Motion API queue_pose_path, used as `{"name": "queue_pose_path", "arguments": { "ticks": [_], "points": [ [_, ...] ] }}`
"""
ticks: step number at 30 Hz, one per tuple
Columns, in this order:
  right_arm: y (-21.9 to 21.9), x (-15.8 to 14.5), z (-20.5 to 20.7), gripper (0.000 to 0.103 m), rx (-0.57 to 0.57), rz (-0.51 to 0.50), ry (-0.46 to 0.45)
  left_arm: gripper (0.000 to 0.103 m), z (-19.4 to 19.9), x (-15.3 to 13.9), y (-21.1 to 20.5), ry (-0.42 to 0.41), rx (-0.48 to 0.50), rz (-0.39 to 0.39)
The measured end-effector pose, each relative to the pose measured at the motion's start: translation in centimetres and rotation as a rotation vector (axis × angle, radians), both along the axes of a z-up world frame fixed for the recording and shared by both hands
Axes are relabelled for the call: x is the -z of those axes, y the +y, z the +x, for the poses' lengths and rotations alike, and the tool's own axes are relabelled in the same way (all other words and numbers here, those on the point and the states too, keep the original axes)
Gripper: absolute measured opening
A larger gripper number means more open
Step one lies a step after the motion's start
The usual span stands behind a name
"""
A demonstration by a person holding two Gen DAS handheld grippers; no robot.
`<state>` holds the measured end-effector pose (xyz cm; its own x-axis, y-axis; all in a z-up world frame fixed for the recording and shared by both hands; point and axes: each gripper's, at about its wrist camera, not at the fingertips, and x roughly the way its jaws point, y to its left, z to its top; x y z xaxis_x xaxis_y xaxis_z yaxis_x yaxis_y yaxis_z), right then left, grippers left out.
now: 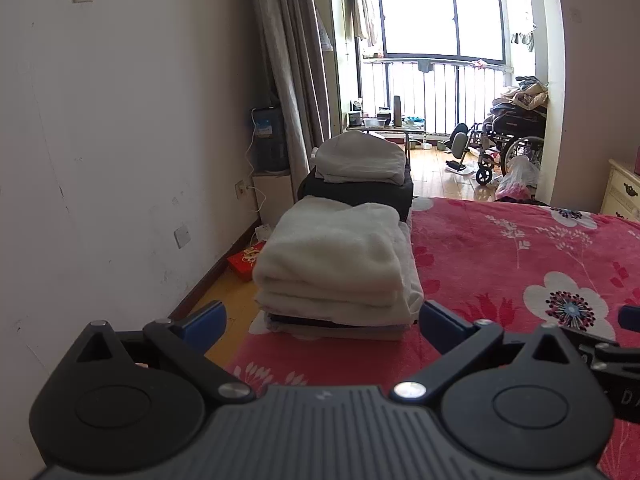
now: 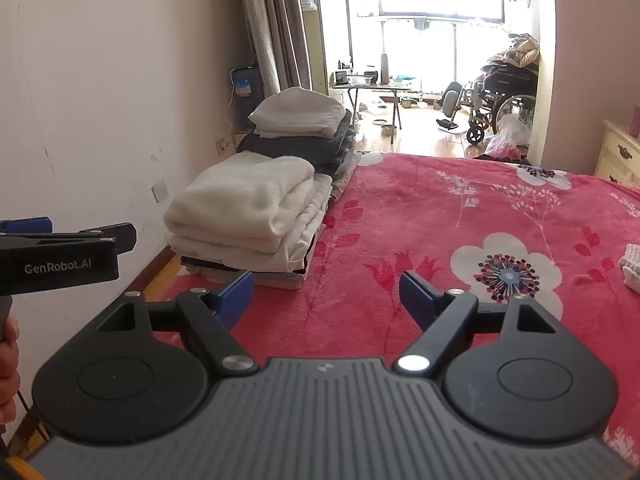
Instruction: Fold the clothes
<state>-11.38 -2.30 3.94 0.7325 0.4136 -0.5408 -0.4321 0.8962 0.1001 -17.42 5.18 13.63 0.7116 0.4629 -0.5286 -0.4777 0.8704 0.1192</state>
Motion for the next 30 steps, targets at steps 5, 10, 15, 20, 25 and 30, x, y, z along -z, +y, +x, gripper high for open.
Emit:
{"name": "queue_pose_path", "arguments": {
  "ticks": [5, 10, 15, 20, 25, 30],
  "points": [
    [0.6, 0.4, 0.0, 0.081, -0.006, -0.025, 0.012, 0.103, -0.1, 0.1, -0.3, 0.017, -0.003, 0.031],
    [1.3, 0.8, 0.1, 0.081, -0.011, -0.038, 0.028, 0.103, -0.3, 0.2, -0.1, 0.019, -0.022, 0.027],
    [2.0, 1.2, 0.1, 0.085, -0.017, -0.057, 0.040, 0.103, -0.3, 0.3, 0.0, 0.028, -0.039, 0.050],
    [2.1, 1.2, 0.0, 0.090, -0.013, -0.055, 0.039, 0.103, -0.3, 0.3, -0.1, 0.029, -0.040, 0.054],
    [2.2, 1.3, -0.1, 0.090, -0.020, -0.055, 0.041, 0.103, -0.2, 0.3, -0.4, 0.025, -0.037, 0.068],
    [2.2, 1.2, -0.2, 0.090, -0.024, -0.051, 0.042, 0.103, -0.2, 0.5, -0.6, 0.033, -0.035, 0.080]
  ]
}}
